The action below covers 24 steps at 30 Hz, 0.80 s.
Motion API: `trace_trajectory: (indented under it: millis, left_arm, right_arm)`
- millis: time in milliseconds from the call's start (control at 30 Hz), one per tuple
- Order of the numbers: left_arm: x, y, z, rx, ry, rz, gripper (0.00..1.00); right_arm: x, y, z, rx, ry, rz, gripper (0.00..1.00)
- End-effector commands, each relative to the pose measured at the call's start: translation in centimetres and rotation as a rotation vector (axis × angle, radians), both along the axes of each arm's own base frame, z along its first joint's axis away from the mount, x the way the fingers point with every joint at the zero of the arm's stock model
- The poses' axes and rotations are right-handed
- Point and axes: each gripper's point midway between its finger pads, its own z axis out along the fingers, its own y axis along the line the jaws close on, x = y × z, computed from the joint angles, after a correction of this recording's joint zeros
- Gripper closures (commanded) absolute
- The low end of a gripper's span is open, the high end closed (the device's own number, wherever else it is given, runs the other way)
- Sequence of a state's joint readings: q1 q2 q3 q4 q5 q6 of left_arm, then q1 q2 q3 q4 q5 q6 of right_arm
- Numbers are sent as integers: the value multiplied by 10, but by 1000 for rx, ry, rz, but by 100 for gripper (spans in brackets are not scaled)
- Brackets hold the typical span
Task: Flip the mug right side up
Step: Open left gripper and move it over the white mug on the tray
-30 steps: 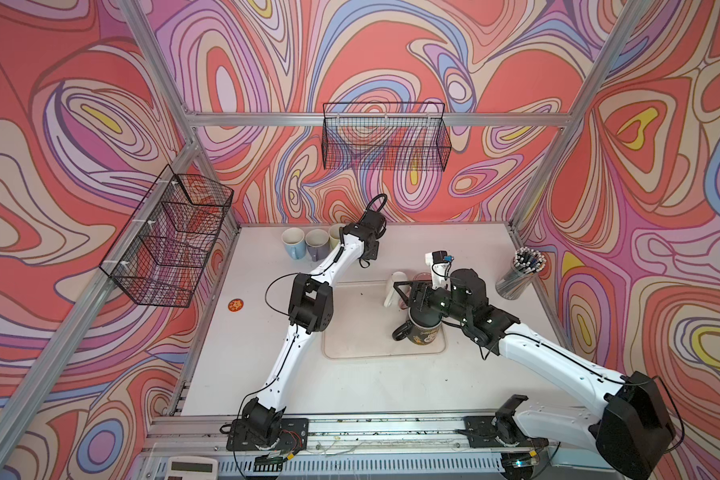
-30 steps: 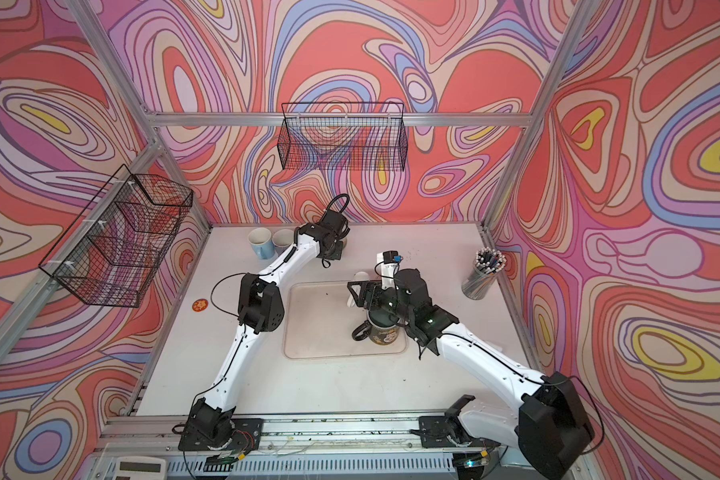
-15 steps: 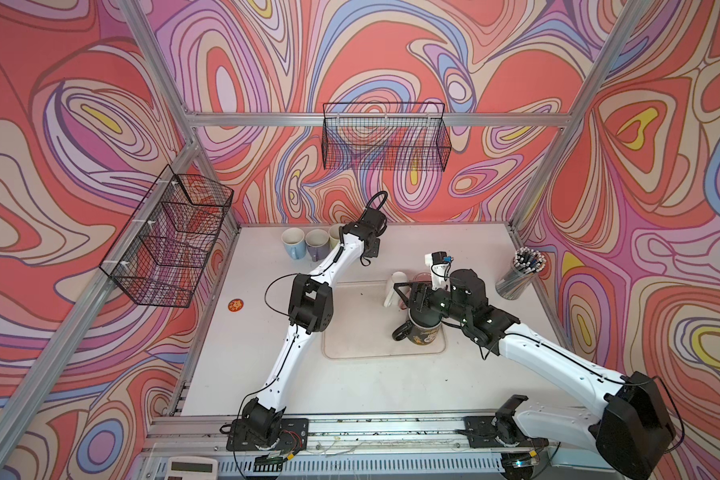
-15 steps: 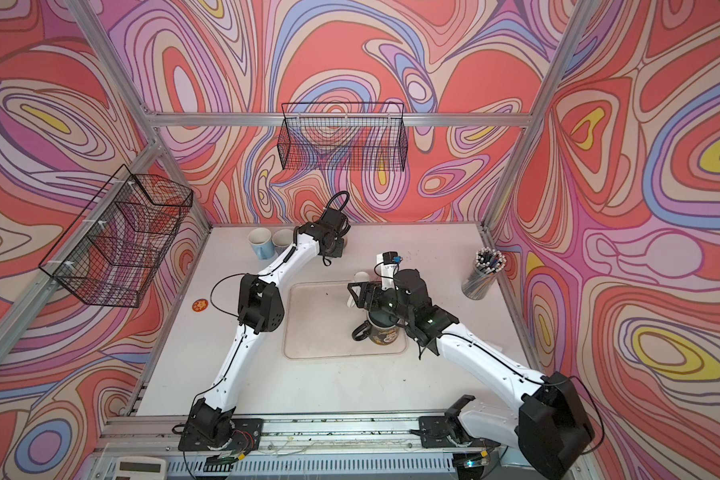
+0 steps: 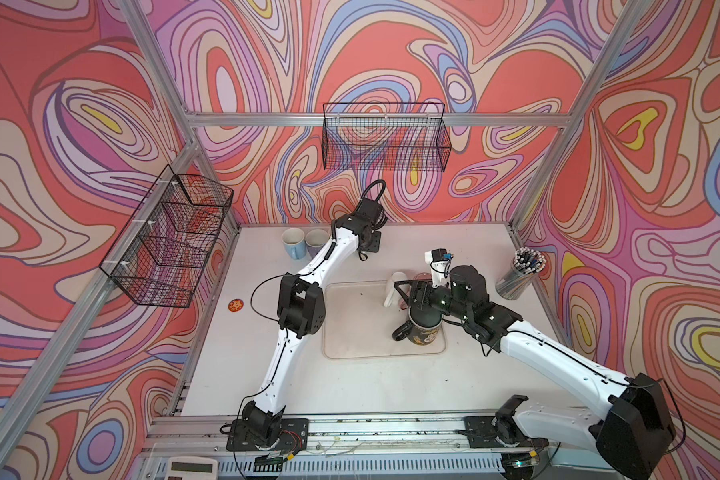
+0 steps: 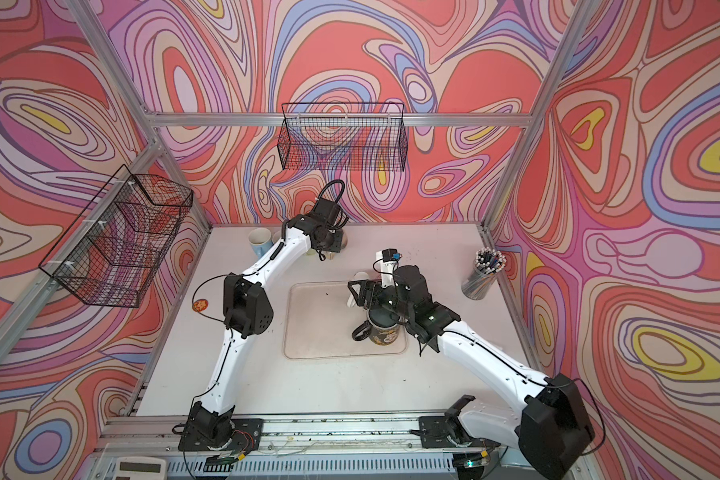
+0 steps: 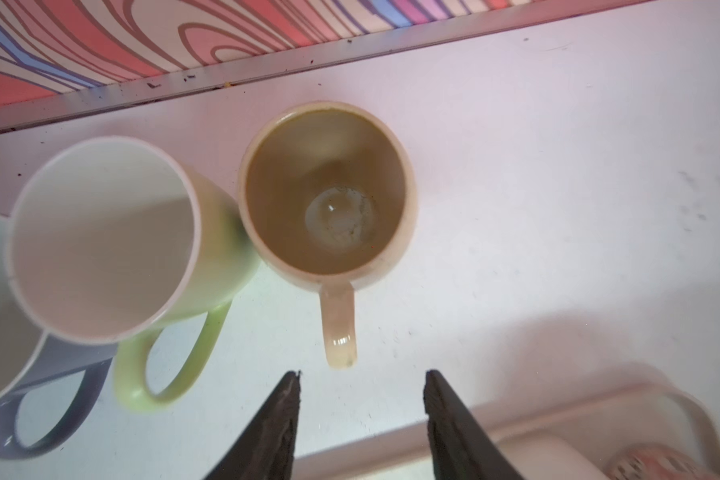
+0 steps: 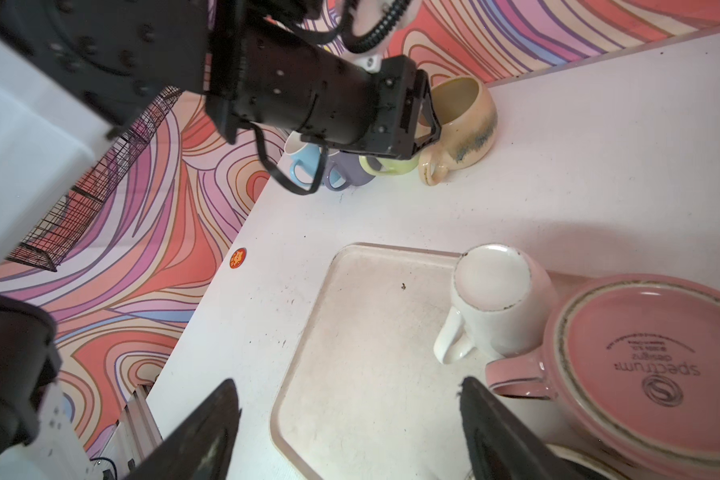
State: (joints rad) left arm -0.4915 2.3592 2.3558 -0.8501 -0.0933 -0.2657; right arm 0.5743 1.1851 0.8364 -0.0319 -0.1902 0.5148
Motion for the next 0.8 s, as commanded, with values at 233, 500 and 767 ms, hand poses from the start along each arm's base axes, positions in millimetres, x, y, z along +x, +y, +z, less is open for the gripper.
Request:
trace_trajectory:
  millis: [233,500,767]
  left_arm:
    - [-92,-7,79,-3,-118,-183,44]
    - [-160,-13,56,30,-106,-255,43]
    - [-200,-29,17,-3,-49,-337,41]
  right_arm:
    - [-11,-19,38,-26,-32,-40,15]
    - [-30,-38,57,-33,-32,-75,14]
    - [-35,-46,48,-48,53,-114,14]
